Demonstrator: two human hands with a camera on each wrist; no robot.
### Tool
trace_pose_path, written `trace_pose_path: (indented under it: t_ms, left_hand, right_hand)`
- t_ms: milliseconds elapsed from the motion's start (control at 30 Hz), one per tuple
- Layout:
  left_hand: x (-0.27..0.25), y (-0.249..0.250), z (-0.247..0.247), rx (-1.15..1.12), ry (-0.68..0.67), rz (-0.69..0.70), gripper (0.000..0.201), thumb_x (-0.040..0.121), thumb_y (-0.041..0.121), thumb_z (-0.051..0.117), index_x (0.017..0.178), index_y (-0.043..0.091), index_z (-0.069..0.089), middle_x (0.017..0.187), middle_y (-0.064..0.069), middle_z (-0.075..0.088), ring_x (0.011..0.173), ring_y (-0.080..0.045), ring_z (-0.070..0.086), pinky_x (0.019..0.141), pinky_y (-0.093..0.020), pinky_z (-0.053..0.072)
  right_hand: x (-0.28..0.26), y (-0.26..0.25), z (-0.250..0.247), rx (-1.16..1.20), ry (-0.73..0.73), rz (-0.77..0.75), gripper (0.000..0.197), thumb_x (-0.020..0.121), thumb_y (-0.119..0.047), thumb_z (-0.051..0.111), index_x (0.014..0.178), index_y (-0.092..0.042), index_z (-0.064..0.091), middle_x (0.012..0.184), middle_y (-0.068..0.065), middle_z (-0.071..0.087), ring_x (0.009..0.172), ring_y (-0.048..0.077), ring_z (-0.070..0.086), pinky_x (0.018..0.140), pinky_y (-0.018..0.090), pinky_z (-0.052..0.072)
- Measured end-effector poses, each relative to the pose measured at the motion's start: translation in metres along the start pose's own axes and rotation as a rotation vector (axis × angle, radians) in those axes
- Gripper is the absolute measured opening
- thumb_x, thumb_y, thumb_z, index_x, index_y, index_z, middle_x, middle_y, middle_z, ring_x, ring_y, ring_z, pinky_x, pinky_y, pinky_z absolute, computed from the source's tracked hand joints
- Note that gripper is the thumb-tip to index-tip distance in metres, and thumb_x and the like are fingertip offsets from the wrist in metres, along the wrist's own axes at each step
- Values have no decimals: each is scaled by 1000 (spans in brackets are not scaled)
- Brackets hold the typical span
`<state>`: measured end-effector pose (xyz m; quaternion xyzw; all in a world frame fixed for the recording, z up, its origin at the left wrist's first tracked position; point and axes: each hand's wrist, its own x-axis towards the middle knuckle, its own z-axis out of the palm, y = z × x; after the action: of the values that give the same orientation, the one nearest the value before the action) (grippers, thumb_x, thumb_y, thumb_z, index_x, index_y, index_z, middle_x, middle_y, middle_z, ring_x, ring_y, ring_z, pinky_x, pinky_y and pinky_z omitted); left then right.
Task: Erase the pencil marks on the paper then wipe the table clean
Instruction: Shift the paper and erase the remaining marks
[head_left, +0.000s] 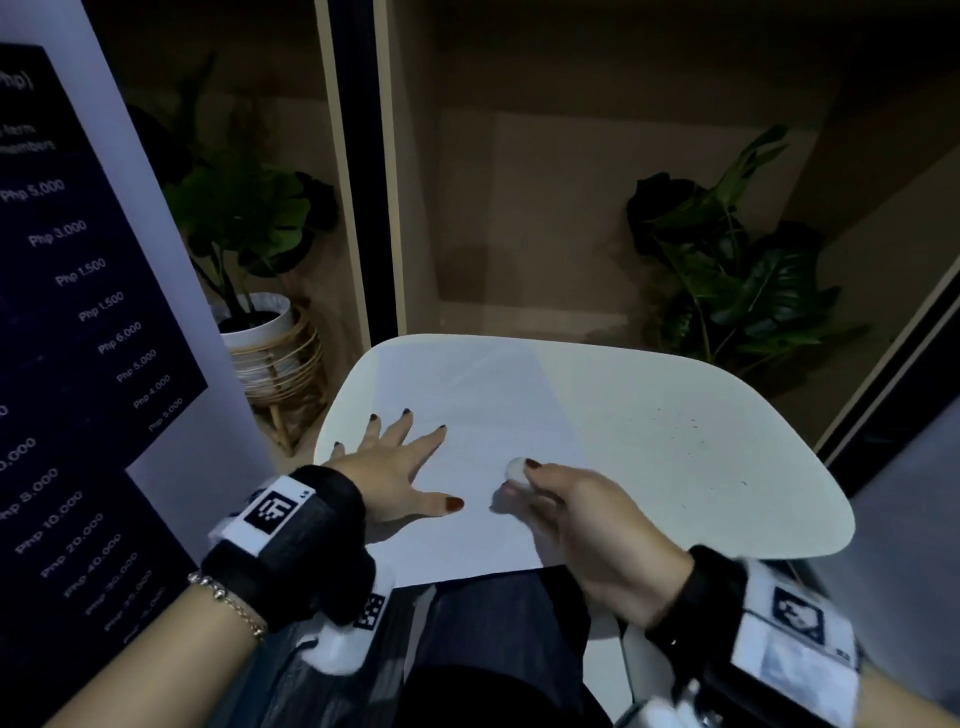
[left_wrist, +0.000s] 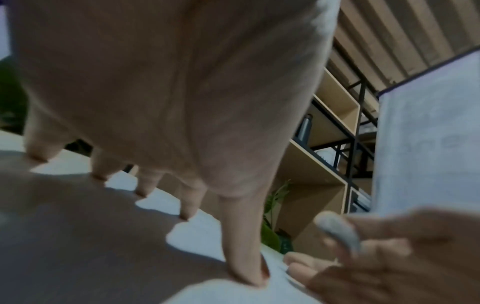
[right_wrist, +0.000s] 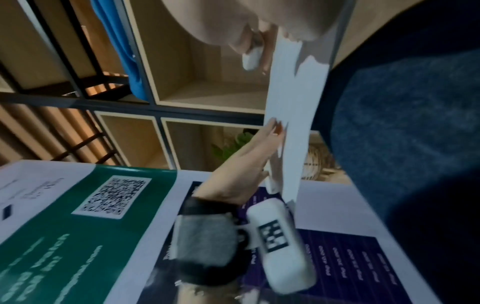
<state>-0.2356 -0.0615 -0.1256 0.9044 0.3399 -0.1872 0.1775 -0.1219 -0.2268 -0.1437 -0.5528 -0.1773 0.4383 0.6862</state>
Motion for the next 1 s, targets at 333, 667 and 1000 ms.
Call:
trace_pose_path:
  t_ms: [333, 667, 1000]
  left_hand:
    - [4, -32, -12, -50, 48, -140, 98, 87, 69, 50, 153, 40, -16, 161, -8, -24, 148, -33, -19, 118, -58, 1]
    - [-5, -26, -22, -51, 181, -122, 73, 101, 52, 39, 155, 36, -7, 163, -5, -15, 150, -28, -11, 119, -53, 2]
    - [-15, -10, -21, 32, -17, -22, 57, 105, 49, 22, 155, 40, -4, 165, -1, -4, 151, -26, 0, 119, -53, 9]
  right_hand:
    - [7, -31, -29, -1293, -217, -302, 28, 107, -29, 35, 80, -24, 39, 77, -17, 60, 78, 10, 52, 79, 22, 36]
    - [-10, 1, 18, -781, -175, -106, 28, 106, -26, 38, 80, -24, 46, 134, 2, 53, 152, 16, -6, 123, 34, 4]
    - [13, -16, 23, -379, -39, -273, 29, 96, -35, 55, 80, -13, 48, 81, 8, 54, 77, 27, 51, 76, 36, 38]
